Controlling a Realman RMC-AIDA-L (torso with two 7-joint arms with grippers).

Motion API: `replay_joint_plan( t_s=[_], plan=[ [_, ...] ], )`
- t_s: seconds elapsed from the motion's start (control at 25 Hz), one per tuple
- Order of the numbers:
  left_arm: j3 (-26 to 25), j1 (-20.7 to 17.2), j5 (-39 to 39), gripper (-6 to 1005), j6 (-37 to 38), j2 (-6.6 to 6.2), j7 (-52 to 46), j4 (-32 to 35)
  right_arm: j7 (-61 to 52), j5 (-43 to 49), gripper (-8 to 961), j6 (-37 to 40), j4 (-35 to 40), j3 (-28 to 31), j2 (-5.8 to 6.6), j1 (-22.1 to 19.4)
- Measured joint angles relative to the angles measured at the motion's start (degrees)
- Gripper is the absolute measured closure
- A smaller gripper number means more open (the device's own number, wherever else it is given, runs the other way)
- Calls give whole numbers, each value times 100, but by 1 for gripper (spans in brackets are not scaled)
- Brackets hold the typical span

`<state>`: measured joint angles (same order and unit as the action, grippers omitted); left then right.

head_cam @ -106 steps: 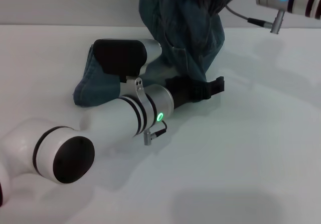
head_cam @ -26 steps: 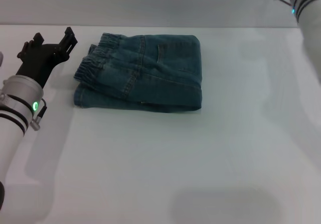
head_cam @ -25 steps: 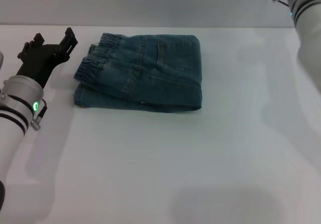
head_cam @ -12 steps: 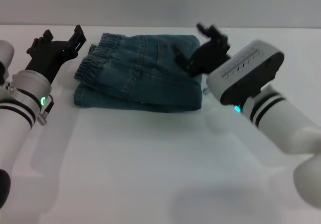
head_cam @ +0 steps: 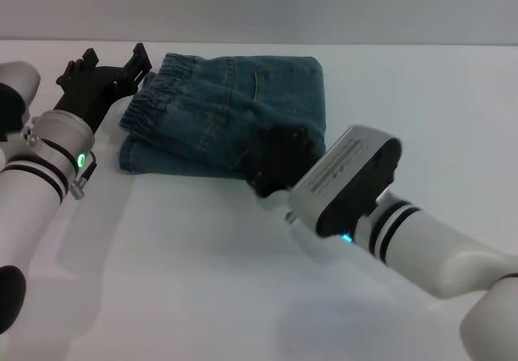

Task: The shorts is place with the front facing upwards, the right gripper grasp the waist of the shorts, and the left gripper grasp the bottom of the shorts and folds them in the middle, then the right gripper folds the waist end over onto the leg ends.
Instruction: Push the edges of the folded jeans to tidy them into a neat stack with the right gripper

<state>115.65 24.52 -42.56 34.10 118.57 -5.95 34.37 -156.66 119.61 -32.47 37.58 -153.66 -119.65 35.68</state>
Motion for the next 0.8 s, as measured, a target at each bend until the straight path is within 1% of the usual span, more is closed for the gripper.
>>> replay_joint_plan(
  t_s=[0.04,0.16,0.32,0.48,0.6,0.8],
  plan=[
    [12,8,-6,166,-2,0,0,-1,-18,2,472,3,65,-137,-1,26],
    [23,14,-13,166,-1,0,-2,-1,-94,4,616,2,87,-281,-6,43],
    [37,-12,-16,166,17,-1,-3,7,-229,7,749,11,55,-505,-13,43],
    [48,-39,-15,166,26,3,-85,6,-478,-7,872,17,-130,-488,-15,-10],
    [55,-49,-14,166,29,3,-115,2,-814,-27,955,-14,-378,-322,1,-28],
    [108,-62,24,166,76,-2,-141,-1,-941,-36,954,-22,-649,-23,29,-73]
  ],
)
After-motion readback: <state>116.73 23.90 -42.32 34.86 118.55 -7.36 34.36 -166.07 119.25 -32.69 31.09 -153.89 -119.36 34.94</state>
